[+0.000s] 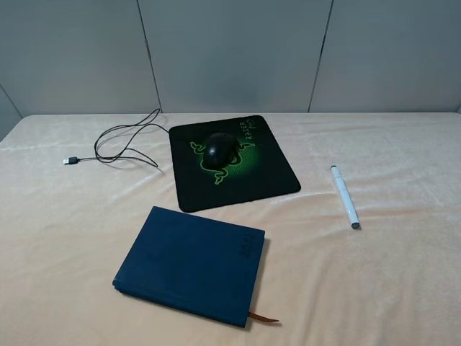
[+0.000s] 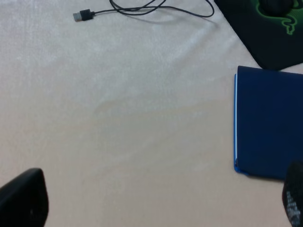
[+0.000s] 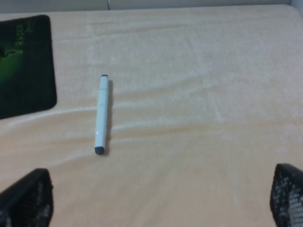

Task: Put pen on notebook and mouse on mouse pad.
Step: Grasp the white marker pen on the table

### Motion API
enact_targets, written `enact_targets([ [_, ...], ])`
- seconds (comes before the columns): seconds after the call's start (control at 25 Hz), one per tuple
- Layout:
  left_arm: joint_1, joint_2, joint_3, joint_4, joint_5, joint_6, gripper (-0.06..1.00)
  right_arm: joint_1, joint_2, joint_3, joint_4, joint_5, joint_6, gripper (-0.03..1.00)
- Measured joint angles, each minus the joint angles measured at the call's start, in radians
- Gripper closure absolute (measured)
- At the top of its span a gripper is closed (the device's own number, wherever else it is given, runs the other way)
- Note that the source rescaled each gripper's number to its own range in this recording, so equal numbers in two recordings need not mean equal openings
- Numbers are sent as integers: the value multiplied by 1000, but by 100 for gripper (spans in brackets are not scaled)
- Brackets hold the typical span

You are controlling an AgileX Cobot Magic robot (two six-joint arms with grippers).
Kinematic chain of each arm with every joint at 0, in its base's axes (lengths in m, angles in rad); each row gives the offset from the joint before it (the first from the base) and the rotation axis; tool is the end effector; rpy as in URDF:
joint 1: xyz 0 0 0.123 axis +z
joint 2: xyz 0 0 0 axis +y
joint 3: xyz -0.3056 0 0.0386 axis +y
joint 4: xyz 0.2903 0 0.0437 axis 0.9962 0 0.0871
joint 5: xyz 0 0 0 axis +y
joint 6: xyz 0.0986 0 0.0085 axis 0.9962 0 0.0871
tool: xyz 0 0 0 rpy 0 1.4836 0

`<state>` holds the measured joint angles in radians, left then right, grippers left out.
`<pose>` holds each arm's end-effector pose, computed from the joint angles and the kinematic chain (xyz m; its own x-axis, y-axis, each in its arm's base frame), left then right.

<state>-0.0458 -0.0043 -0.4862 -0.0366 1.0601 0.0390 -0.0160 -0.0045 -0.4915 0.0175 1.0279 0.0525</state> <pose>0.0171 -0.0040 0.2896 -0.4615 0.0423 -0.8861 0.0838 0.9965 0.0039 0.0181 0.0012 0.2941 -0.4291 0.0684 -0.9007 0.0289 0.9977 0.0620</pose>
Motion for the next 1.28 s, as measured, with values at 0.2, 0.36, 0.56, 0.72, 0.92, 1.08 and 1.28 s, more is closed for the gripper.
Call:
enact_targets([
  [0.2,0,0,0,0,0,0,-5,0,0,0,0,0,0,-3],
  [0.36,0,0,0,0,0,0,-6,0,0,0,0,0,0,-3],
  [0.56,0,0,0,0,0,0,-6,0,0,0,0,0,0,-3],
  [0.72,0,0,0,0,0,0,-6,0,0,0,0,0,0,-3],
  [0.92,0,0,0,0,0,0,-6,0,0,0,0,0,0,-3],
  [1.08,0,0,0,0,0,0,-6,0,0,0,0,0,0,-3],
  [1.28,0,0,0,0,0,0,-6,0,0,0,0,0,0,-3],
])
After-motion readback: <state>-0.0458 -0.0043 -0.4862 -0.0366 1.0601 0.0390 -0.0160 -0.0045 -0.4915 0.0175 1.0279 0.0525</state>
